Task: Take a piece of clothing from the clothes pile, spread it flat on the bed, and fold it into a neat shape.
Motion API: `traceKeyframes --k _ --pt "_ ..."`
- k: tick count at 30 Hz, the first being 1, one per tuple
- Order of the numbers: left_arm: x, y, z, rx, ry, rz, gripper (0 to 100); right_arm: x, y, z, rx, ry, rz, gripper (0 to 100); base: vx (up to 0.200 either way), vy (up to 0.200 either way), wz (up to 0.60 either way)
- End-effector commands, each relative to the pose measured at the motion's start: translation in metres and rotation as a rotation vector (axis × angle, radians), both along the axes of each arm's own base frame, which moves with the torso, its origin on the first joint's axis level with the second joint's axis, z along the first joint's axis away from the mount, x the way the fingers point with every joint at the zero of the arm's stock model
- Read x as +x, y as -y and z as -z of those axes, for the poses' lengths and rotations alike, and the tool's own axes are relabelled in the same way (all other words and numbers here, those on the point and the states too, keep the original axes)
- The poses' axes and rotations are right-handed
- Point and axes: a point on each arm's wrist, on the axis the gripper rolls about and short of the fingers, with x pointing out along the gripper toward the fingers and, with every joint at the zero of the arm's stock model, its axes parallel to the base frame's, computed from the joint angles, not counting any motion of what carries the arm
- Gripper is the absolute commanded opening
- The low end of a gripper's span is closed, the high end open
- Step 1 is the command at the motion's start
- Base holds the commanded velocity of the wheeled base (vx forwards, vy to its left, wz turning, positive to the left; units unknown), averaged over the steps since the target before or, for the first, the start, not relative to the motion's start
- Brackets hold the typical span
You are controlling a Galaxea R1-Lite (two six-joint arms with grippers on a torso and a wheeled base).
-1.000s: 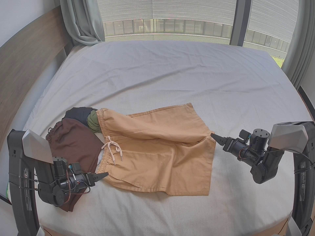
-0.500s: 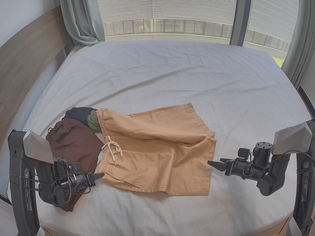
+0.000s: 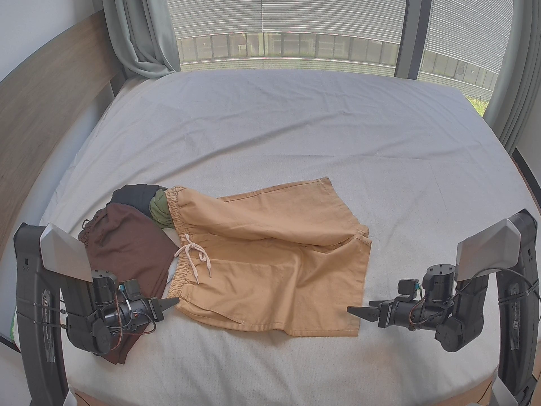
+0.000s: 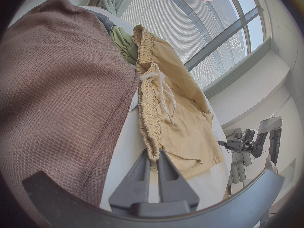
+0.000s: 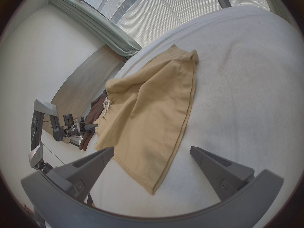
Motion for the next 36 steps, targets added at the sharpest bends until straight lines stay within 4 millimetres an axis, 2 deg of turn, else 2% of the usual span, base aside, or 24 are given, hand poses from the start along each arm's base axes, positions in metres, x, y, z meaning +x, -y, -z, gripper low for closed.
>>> traceKeyframes --k 1,19,34,35,36 --pt "0.0 0.0 0.002 0.0 -0.005 0.0 0 -0.007 -0.005 0.006 -0.008 -0.035 -0.022 100 0.0 0.0 0.0" --pt "0.001 -0.001 0.002 0.001 -0.001 -0.001 0 -0.02 -0.017 0.019 -0.019 -0.099 -0.077 100 0.0 0.0 0.0" --pt "0.0 -0.001 0.002 0.001 -0.002 -0.001 0 -0.021 -0.022 0.023 -0.015 -0.113 -0.093 100 0.0 0.0 0.0" --pt "0.0 0.0 0.002 0.001 -0.002 0.0 0 -0.021 -0.022 0.024 -0.016 -0.114 -0.093 0 0.0 0.0 0.0" --pt "0.0 0.0 0.002 0.001 -0.002 0.0 0 -0.021 -0.022 0.024 -0.016 -0.114 -0.093 0 0.0 0.0 0.0"
